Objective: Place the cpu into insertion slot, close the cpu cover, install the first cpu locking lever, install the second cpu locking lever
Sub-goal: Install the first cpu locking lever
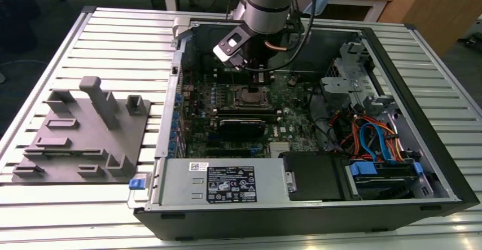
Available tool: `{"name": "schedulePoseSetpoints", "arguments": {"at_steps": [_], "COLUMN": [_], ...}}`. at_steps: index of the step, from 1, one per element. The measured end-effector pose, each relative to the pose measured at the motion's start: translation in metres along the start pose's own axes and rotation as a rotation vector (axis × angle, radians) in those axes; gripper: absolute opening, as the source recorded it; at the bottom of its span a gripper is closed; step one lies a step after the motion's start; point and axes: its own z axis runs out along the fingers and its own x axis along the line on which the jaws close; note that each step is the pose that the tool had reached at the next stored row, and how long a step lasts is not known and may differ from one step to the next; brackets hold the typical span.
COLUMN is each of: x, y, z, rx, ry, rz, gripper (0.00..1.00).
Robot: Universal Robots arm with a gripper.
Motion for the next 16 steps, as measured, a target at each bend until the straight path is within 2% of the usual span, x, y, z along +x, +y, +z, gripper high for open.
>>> {"name": "schedulePoseSetpoints", "arguments": {"at_steps": [2,9,13,16], "x": [0.0,0.0001,0.0,0.0], "y": [0.0001,0.0001,0.0,0.0], "z": [0.005,0.005,0.002,-0.0026], "rx": [-0.0001,-0.0002,-0.0002,-0.0002], "ry": [0.0002,0.0004,0.0002,0.0003], "rz": [0.0,0.0,0.0,0.0], "gripper": [0.1,0.1,0.1,0.1]}}
